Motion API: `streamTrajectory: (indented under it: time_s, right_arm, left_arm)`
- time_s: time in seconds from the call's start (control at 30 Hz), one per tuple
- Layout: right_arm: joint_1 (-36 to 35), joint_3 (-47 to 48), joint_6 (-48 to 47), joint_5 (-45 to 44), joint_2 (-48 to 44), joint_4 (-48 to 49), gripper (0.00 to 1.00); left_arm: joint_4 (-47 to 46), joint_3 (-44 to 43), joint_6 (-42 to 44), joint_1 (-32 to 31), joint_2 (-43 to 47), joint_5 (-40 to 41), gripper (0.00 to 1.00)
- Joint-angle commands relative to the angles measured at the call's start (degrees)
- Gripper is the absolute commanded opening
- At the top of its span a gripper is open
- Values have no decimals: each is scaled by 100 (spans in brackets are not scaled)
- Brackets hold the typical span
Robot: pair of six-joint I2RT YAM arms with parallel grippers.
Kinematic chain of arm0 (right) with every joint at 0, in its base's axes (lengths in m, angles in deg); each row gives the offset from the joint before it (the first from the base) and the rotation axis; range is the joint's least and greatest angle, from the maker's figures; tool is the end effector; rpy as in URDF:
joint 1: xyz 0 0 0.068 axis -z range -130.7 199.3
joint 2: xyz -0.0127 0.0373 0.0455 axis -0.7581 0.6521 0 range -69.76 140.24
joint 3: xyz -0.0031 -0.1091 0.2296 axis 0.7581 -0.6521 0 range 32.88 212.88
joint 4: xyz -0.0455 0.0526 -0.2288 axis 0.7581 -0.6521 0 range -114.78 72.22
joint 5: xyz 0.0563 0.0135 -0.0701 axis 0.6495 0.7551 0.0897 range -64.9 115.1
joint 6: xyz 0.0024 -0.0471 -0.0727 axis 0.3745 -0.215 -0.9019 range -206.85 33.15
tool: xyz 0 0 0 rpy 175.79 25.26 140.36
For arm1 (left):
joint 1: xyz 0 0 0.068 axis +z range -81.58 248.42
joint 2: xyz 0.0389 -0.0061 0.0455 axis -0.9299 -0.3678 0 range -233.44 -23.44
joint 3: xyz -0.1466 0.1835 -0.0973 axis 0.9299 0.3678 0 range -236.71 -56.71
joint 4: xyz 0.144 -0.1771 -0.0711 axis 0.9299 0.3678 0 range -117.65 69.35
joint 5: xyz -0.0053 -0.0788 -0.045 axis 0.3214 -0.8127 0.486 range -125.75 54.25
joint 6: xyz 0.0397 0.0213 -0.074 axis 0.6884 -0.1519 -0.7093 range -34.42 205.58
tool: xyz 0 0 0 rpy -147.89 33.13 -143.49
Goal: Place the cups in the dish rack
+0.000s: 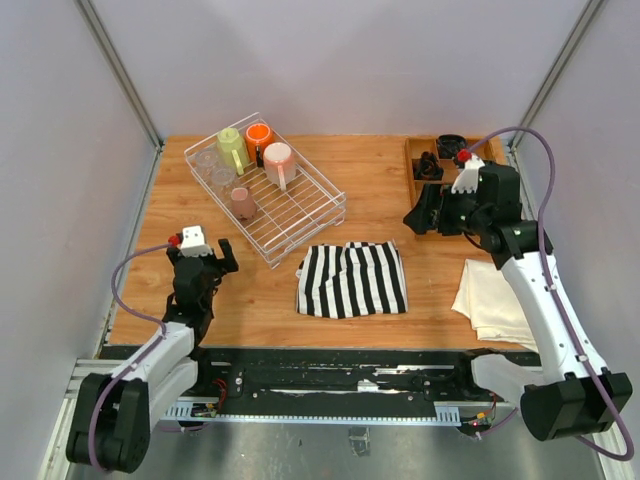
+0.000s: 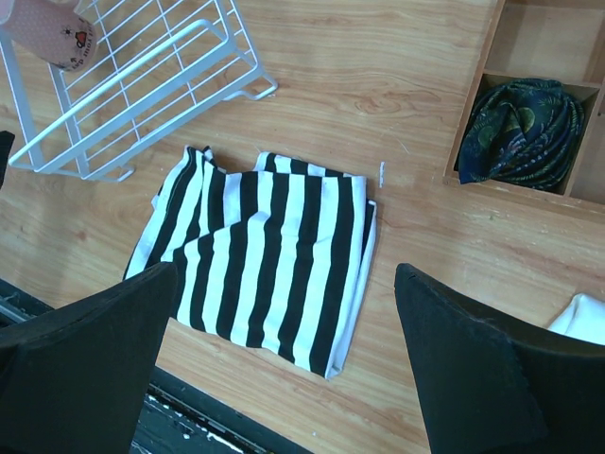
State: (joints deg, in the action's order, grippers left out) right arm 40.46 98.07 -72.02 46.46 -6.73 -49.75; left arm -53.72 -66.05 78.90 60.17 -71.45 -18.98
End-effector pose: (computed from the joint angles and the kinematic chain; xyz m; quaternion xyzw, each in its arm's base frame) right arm 0.2464 0.0666 0.3276 -0.0484 0.8539 0.2580 0.4494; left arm 0.2110 -0.0083 0.1720 -0.0806 0.7733 0.0325 0.6281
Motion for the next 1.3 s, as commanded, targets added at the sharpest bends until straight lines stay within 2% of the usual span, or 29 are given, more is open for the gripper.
streamTrajectory:
  time_s: [0.0,0.17,0.27,0.33,0.4,0.5,0.67,0.73,0.83,0.93,1.1,1.27]
  right_arm:
    - [93,-156,-307,-54,-275,-103,98]
    - [93,-506,-761,-754,-326,-66,98]
    - [119,-930,-939,-1368,-304,496,98]
    - [150,-1404,-1199,-1555,-326,1223,98]
    - [169,-2019,-1483,-1695,-381,2148,98]
    - [203,-2904,-1883,-2216,-353,3267,98]
    - [515,-3873,-1853,-2491,-24,4757,98]
    - [565,-4347,-1842,-2458,101,5833,98]
    - [590,-4789,-1884,-2490,474,6898,98]
    - [594,-4856,-2214,-2354,774,7400,98]
    - [752,-5226,-2130,-2343,1433,8640,98]
    - [752,-5061,-2058,-2536,1700,8590,99]
  left_arm:
    - [-2595,475,339,235,-668,68,100]
    - [-4076,482,587,370,-1945,-337,100]
    - [-4680,357,581,559,-2916,-790,100]
    - [-5204,449,734,570,-3290,-1161,100]
    - [-5279,497,740,568,-3291,-1223,100]
    - [-5480,600,445,570,-3316,-298,100]
    - [-5066,373,437,570,-3330,-344,100]
    - [-5157,429,396,570,-3316,-185,100]
    - [-5198,460,343,570,-3299,-131,100]
    - [-5202,460,340,570,-3311,-126,100]
    - [-5166,421,363,568,-3320,-157,100]
    - [-5155,425,360,570,-3320,-157,100]
